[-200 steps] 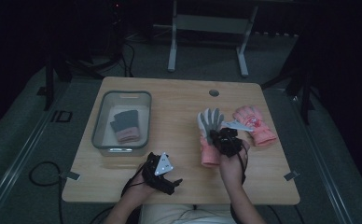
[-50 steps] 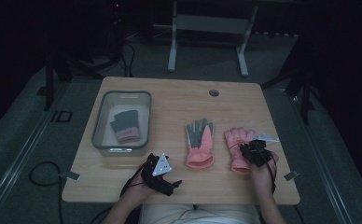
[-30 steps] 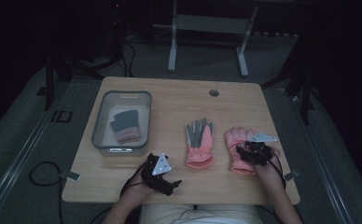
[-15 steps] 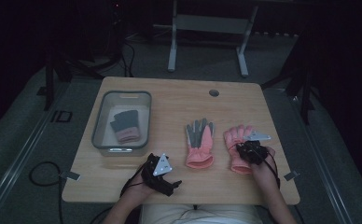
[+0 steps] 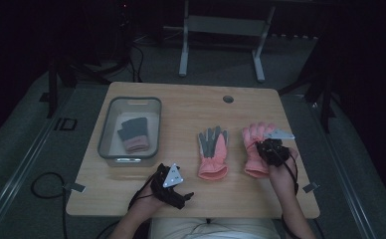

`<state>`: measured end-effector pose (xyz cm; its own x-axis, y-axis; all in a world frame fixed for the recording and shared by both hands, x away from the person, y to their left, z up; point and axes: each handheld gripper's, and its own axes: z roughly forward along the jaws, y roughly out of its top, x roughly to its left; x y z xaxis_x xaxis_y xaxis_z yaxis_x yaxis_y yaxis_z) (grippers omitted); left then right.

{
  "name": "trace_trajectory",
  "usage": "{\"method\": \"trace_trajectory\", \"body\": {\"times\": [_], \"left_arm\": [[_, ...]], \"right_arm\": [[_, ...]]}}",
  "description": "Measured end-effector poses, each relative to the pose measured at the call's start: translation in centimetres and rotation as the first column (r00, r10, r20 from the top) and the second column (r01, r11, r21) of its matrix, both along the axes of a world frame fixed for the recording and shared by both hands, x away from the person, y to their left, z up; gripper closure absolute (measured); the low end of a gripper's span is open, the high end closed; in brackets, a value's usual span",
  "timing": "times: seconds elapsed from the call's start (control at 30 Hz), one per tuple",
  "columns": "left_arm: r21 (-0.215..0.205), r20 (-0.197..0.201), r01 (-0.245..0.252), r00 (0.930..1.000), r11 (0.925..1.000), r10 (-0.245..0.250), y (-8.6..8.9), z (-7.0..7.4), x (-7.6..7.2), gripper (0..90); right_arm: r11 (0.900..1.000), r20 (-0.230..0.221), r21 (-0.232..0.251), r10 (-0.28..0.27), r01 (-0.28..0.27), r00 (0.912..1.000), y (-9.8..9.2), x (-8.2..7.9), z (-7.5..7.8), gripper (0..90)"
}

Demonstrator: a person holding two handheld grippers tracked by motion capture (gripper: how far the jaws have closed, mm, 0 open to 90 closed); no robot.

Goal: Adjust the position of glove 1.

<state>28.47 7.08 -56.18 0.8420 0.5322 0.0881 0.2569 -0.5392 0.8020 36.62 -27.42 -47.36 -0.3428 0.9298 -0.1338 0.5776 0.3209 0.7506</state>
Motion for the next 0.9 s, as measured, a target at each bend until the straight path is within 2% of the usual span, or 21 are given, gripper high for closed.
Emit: {"method": "trace_trajectory", "body": {"times": [0.1, 0.13, 0.17, 0.37, 0.5, 0.63, 0.7, 0.8, 0.9], "left_arm": [[0.0, 0.002, 0.0, 1.0, 1.0, 0.0, 0.0, 0.0, 0.0, 0.2], [0.0, 0.002, 0.0, 1.0, 1.0, 0.0, 0.0, 0.0, 0.0, 0.2], [0.001, 0.002, 0.0, 1.0, 1.0, 0.0, -0.1, 0.0, 0.0, 0.2], [0.003, 0.005, 0.003, 1.0, 1.0, -0.003, -0.1, 0.0, -0.1, 0.2], [0.001, 0.009, 0.003, 1.0, 1.0, -0.003, -0.1, 0.1, -0.1, 0.2], [0.002, 0.009, 0.004, 1.0, 1.0, -0.004, -0.1, 0.0, -0.1, 0.2], [0.001, 0.01, 0.004, 0.9999, 1.0, -0.004, -0.1, 0.0, -0.1, 0.2], [0.009, 0.011, 0.007, 0.9999, 0.9999, -0.007, -0.2, 0.0, -0.2, 0.2], [0.007, 0.012, 0.008, 0.9999, 0.9999, -0.008, -0.2, 0.0, -0.2, 0.2]], "right_arm": [[0.999, 0.03, 0.03, 0.018, -0.018, 0.9994, 1.0, 0.0, 1.7, 85.4], [0.999, 0.03, 0.03, 0.018, -0.018, 0.9994, 1.0, 0.0, 1.7, 85.4], [0.999, 0.049, 0.038, 0.025, -0.027, 0.9985, 1.9, 0.0, 2.7, 85.4], [0.997, 0.078, 0.053, 0.055, -0.059, 0.9955, 4.7, 0.1, 4.2, 85.4], [0.994, 0.076, 0.075, 0.069, -0.075, 0.9947, 6.9, 0.2, 4.6, 85.3], [0.994, 0.077, 0.074, 0.077, -0.082, 0.9941, 8.4, 0.1, 4.7, 85.3], [0.99, 0.066, 0.1, 0.089, -0.095, 0.9939, 9.8, -0.1, 4.8, 85.3], [0.992, 0.065, 0.085, 0.092, -0.098, 0.9936, 11.4, -0.4, 4.7, 85.3], [0.992, 0.051, 0.084, 0.085, -0.089, 0.9951, 12.3, -0.6, 4.2, 85.3]]}}
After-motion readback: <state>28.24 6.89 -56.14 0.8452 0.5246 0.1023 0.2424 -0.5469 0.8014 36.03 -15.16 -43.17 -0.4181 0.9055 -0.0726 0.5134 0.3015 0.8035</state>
